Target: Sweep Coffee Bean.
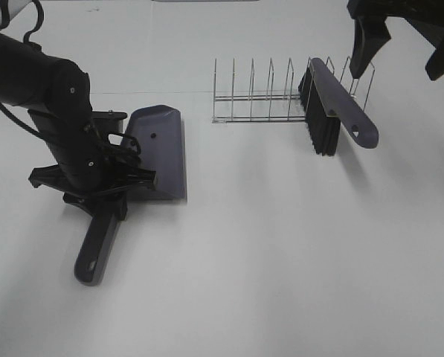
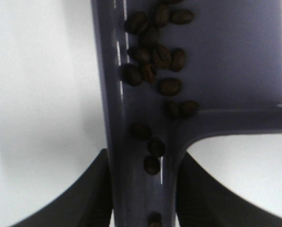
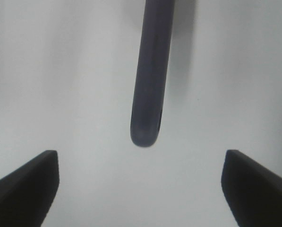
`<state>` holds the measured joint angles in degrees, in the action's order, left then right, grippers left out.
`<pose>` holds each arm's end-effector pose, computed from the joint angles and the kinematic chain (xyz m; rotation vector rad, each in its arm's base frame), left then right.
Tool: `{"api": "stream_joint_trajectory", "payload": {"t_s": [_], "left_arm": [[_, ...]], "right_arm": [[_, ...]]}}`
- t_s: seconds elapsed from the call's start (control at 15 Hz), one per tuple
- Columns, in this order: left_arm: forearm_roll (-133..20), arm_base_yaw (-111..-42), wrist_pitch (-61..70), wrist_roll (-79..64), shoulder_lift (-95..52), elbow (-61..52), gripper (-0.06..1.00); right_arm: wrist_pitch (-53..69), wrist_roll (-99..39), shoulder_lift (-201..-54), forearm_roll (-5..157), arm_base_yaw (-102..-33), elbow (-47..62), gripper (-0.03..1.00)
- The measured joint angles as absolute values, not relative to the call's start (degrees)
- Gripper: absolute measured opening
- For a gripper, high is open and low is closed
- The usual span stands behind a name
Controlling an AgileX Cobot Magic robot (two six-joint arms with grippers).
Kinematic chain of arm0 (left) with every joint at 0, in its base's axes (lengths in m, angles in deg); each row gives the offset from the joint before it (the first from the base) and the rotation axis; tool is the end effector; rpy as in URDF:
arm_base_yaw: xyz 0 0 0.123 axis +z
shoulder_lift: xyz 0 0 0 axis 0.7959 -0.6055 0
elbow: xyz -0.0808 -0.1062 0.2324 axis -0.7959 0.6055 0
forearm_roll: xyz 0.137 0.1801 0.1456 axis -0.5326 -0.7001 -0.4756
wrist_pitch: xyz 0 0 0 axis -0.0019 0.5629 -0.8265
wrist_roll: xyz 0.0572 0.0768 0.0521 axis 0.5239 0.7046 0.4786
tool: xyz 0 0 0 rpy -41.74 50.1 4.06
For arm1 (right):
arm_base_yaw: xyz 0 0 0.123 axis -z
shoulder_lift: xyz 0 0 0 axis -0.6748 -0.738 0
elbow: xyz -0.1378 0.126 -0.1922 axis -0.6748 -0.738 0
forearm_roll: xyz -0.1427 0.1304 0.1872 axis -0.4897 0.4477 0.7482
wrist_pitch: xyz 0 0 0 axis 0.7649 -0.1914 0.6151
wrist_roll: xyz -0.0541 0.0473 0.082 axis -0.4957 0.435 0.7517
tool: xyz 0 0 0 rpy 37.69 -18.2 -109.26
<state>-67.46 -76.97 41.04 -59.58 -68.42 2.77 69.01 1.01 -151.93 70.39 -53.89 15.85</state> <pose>0.3549 -0.1631 0.0571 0.1064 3.0390 -0.1083 0.3644 0.0782 0.2748 -0.0701 2.8760 0.1260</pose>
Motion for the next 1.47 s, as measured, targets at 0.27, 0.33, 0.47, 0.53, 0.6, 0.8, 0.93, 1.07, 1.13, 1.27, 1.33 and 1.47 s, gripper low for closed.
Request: {"api": "stream_joint_trajectory", "payload": {"t_s": [0.27, 0.33, 0.47, 0.53, 0.6, 0.8, 0.93, 1.07, 1.13, 1.27, 1.33, 1.47], "left_arm": [[-64.1, -77.0, 40.3, -57.2, -69.6, 2.5, 0.38], [-63.5, -77.0, 40.1, -56.9, -69.6, 2.5, 0.45], [-63.2, -77.0, 39.9, -56.8, -69.2, 2.5, 0.58], [-63.7, -77.0, 40.3, -56.8, -68.8, 2.4, 0.61], [-65.0, -77.0, 41.7, -56.8, -67.9, 1.7, 0.62], [-75.5, -76.8, 57.8, -57.2, -57.6, -1.0, 0.63], [-78.9, -76.6, 64.5, -57.9, -52.0, -1.0, 0.63], [-80.9, -76.5, 68.7, -58.1, -43.9, 1.4, 0.63], [-80.9, -76.5, 69.3, -58.5, -38.7, 5.1, 0.63], [-80.5, -76.5, 70.1, -60.5, -27.7, 13.9, 0.63], [-80.2, -76.5, 70.2, -61.5, -22.1, 18.4, 0.63], [-79.5, -76.5, 70.2, -62.7, -13.1, 24.7, 0.63]], "right_arm": [[69.0, 1.0, -141.8, 70.4, -53.9, 7.3, 0.82], [68.9, 1.0, -139.0, 70.4, -53.9, 5.7, 0.82], [68.8, 1.0, -133.9, 70.4, -53.9, 3.1, 0.82], [68.8, 1.0, -131.5, 70.4, -53.9, 1.8, 0.82], [68.8, 1.0, -128.8, 70.4, -53.9, 0.4, 0.82], [69.0, 1.0, -118.1, 70.6, -53.9, -7.8, 0.82], [69.0, 1.0, -113.1, 70.6, -53.9, -12.2, 0.82], [69.0, -0.4, -106.7, 70.5, -53.9, -18.8, 0.82], [69.0, -0.8, -103.3, 70.4, -53.9, -22.1, 0.82], [69.0, -1.6, -96.2, 70.2, -53.9, -28.6, 0.83], [69.1, -1.9, -92.6, 69.8, -53.9, -31.7, 0.82], [69.2, -2.4, -86.6, 68.6, -53.9, -35.7, 0.82]]}}
